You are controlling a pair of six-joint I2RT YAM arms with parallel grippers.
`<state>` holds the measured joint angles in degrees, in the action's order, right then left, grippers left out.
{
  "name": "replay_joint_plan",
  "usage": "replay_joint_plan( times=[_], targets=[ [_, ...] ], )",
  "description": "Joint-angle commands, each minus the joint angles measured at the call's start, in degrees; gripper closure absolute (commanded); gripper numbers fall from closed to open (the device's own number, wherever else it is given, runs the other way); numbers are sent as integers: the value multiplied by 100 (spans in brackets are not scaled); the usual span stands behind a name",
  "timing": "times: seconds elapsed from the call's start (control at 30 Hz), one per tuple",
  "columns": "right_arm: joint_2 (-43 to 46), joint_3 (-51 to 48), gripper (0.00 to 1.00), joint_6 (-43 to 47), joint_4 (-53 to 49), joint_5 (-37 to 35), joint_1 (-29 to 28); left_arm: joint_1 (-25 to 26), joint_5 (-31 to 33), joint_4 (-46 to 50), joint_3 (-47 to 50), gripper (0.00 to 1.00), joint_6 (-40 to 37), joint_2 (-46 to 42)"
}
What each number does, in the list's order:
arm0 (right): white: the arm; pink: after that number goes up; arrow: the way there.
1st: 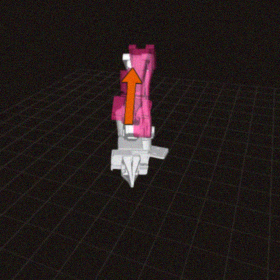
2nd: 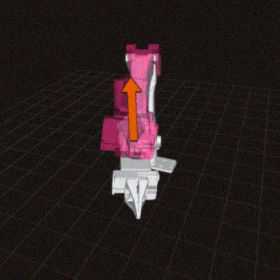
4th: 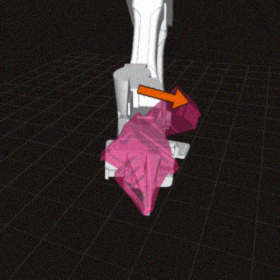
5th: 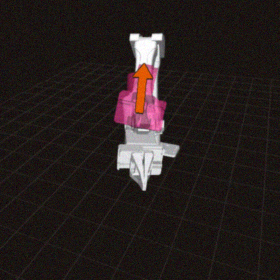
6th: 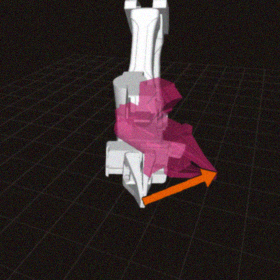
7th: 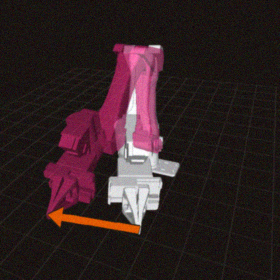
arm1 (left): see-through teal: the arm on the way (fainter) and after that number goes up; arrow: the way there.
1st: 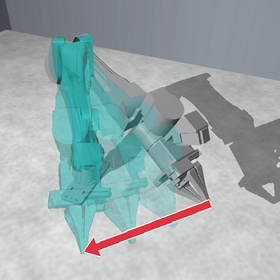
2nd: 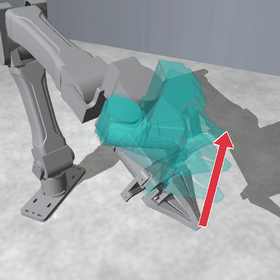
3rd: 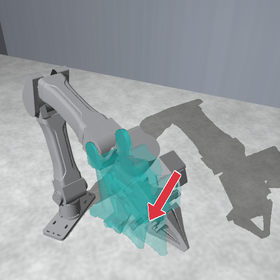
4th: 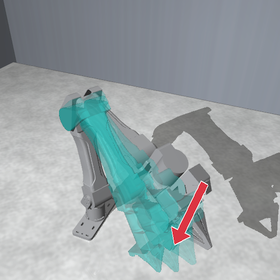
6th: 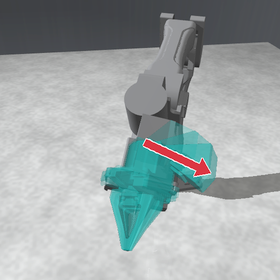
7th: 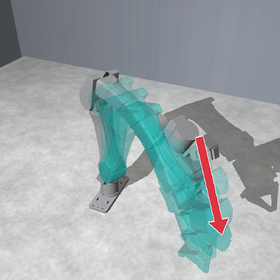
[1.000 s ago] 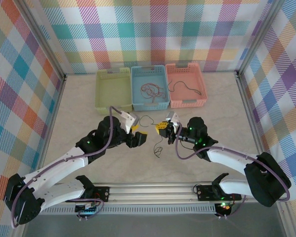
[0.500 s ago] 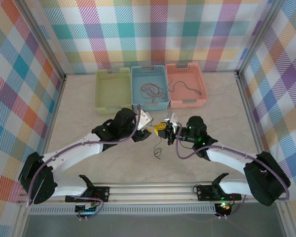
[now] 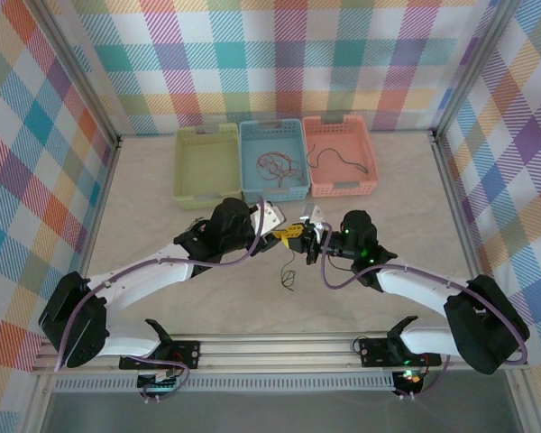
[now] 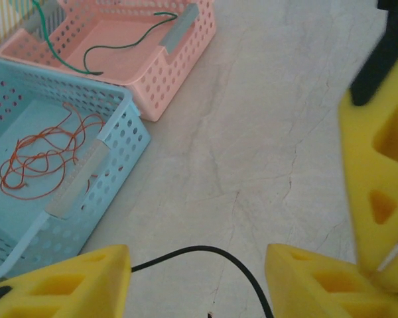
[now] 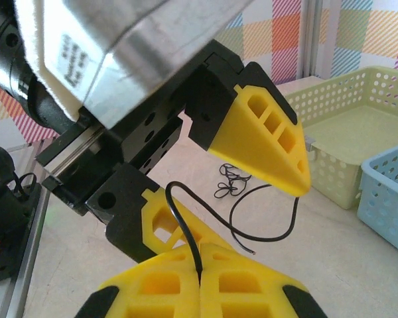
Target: Untangle the cables
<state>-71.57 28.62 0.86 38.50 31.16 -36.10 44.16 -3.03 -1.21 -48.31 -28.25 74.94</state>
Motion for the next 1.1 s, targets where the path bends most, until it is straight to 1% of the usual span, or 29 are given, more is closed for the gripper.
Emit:
replay_joint_plan(
  times=[0.0, 0.13, 0.17, 0.23, 0.33, 0.4, 0.53, 0.67, 0.7, 0.73, 0.77, 0.8, 0.93, 1.07],
  targets=[
    [-31, 178, 100, 54, 18, 222, -3, 41, -192, -527, 31, 54, -111, -66],
    [-57, 189, 100, 53, 0, 229, -2, 37, -155, -674, 93, 80, -119, -67],
    [-59, 191, 100, 54, 2, 231, -3, 36, -109, -703, 111, 85, -112, -70],
    [-72, 204, 100, 54, -4, 215, -3, 31, 4, -819, 155, 89, -69, -92],
    [-56, 203, 100, 54, -29, 190, -3, 35, 164, -956, 216, 100, 14, -138],
    [-31, 197, 100, 63, -51, 140, -3, 30, 241, -988, 243, 100, 118, -192],
    [-25, 184, 100, 76, -39, 23, -3, 25, 63, -865, 249, 100, 299, -327],
    [-44, 180, 89, 52, -35, -73, -3, 28, 13, -797, 258, 100, 533, -484],
    [-41, 179, 84, 46, -36, -106, -3, 27, 4, -778, 251, 100, 573, -511],
    [-50, 174, 74, 41, -23, -143, 1, 31, 9, -739, 232, 100, 657, -534],
    [-63, 166, 66, 41, -7, -192, -3, 29, 6, -697, 209, 100, 722, -559],
    [-80, 158, 63, 37, 0, -219, -3, 29, -32, -649, 166, 100, 772, -581],
    [-211, 169, 54, 10, 93, -264, -11, 27, -312, -443, 35, 100, 1045, -689],
    [-345, 192, 52, -25, 131, -307, -11, 37, -460, -352, 2, 100, 1255, -829]
  ],
)
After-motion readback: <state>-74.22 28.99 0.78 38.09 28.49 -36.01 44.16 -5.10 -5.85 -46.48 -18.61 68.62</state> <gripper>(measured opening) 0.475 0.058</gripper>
